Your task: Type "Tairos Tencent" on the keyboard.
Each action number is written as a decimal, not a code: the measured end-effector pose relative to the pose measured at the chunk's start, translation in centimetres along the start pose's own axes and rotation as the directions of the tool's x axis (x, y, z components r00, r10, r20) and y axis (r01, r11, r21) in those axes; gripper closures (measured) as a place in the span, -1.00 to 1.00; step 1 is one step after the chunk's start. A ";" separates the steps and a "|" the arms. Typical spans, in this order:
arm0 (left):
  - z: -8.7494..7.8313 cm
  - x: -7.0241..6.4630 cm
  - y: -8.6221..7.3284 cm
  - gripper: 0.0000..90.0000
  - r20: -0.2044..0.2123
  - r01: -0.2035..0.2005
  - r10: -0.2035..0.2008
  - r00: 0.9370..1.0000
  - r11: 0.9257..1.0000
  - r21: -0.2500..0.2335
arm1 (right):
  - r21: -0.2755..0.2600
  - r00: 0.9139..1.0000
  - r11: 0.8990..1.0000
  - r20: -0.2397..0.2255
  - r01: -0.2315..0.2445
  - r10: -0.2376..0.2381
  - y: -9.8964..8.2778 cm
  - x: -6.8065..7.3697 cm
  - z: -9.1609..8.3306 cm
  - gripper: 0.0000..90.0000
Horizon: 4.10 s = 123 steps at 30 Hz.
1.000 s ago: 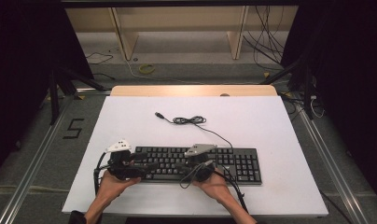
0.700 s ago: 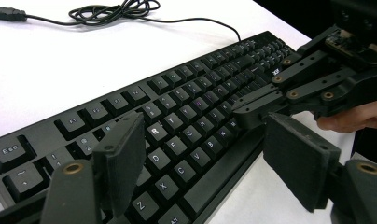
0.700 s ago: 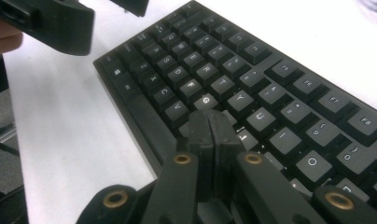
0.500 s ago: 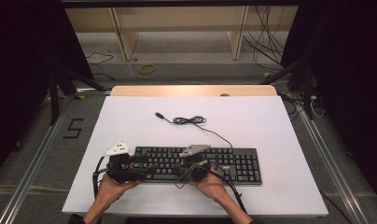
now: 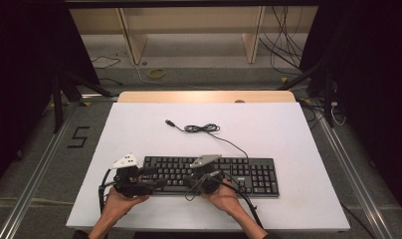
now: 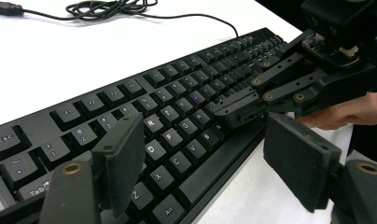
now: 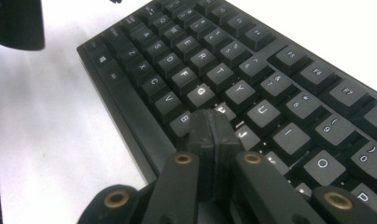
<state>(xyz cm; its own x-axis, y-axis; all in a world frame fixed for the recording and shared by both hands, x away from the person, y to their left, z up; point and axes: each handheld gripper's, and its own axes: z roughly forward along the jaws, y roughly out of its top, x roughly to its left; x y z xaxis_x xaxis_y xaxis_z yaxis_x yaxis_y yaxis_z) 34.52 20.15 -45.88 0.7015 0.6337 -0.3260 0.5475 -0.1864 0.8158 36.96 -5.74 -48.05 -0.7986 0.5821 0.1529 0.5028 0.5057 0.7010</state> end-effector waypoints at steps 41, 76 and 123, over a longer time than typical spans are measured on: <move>0.1 0.6 0.0 -0.36 -0.017 0.009 -0.009 1.000 1.000 0.004 | -0.186 0.997 0.980 -0.040 -0.065 0.058 -1.1 -0.9 -5.2 -0.18; 1.8 0.5 0.9 -0.18 -0.054 -0.004 0.006 0.999 0.999 0.042 | -0.257 0.997 0.964 -0.021 -0.076 0.073 -3.3 -0.9 -7.3 -0.37; 7.6 0.9 3.0 0.98 -0.084 -0.091 0.115 0.990 0.963 0.253 | -0.285 0.995 0.954 -0.009 -0.096 0.098 -5.2 -1.5 -9.0 -0.37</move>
<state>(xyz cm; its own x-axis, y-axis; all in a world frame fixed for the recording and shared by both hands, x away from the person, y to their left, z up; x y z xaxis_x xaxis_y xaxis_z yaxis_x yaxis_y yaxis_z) 40.32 14.47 -47.34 0.7191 0.6689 -0.1884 0.5790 -0.4267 0.6948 32.58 -14.96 -45.65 -0.7486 0.6230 0.2268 0.4622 0.2452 0.8522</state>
